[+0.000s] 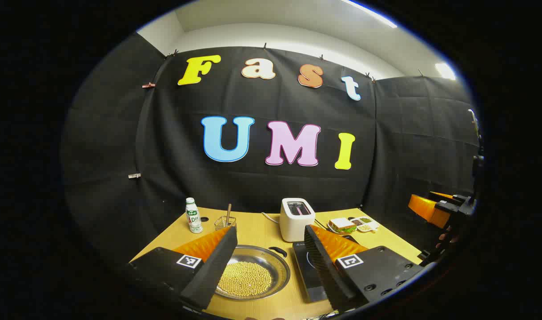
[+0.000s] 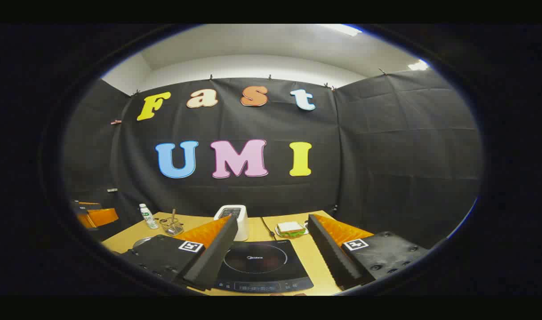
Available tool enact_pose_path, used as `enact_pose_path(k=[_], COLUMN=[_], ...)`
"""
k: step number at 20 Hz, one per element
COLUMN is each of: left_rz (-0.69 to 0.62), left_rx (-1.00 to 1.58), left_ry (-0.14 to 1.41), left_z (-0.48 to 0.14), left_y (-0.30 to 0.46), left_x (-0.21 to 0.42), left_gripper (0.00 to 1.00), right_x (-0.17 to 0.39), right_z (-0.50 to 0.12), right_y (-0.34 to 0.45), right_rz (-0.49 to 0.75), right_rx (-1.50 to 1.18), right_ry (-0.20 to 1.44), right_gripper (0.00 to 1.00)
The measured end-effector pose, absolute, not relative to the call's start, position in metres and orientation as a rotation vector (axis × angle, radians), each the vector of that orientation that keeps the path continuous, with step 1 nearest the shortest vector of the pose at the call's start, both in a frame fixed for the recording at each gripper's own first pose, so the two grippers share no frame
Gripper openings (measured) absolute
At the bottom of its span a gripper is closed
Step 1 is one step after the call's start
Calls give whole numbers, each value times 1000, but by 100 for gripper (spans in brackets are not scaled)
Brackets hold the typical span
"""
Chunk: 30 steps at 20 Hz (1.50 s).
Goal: First push the handle of the pot to place it horizontally, then grasp the pot with both hands and set it on the induction cooktop.
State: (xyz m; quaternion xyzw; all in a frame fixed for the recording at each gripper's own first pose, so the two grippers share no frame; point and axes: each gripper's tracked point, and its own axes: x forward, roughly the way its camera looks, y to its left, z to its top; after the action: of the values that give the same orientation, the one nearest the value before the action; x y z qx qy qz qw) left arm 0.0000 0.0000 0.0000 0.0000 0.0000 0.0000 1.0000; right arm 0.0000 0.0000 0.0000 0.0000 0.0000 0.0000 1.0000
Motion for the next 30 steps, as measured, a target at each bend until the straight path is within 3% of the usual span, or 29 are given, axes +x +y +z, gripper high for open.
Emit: enact_pose_path(k=[9,11,12,20,21,22,30], left_rz=[-7,-9,-8,-8,-7,-7,-5], left_rx=[17,18,21,26,23,22,3], left_ry=[14,18,18,14,17,19,41], left_z=[-13,-14,-14,-14,-15,-16,-22], left_y=[-3,-3,-3,-3,-3,-3,-1], left_x=[-7,-7,-8,-7,-7,-6,-5], left_gripper=[95,95,95,95,95,95,95], right_x=[-5,-6,-7,-7,-8,-8,-11], right_z=[-2,-1,-1,-3,-4,-4,-5], right_y=[3,5,5,2,2,3,2], right_rz=[9,15,16,3,2,3,6], right_rx=[-6,-5,-5,6,9,9,5], right_ry=[7,7,7,13,15,19,21], right_gripper=[98,94,98,98,94,98,98])
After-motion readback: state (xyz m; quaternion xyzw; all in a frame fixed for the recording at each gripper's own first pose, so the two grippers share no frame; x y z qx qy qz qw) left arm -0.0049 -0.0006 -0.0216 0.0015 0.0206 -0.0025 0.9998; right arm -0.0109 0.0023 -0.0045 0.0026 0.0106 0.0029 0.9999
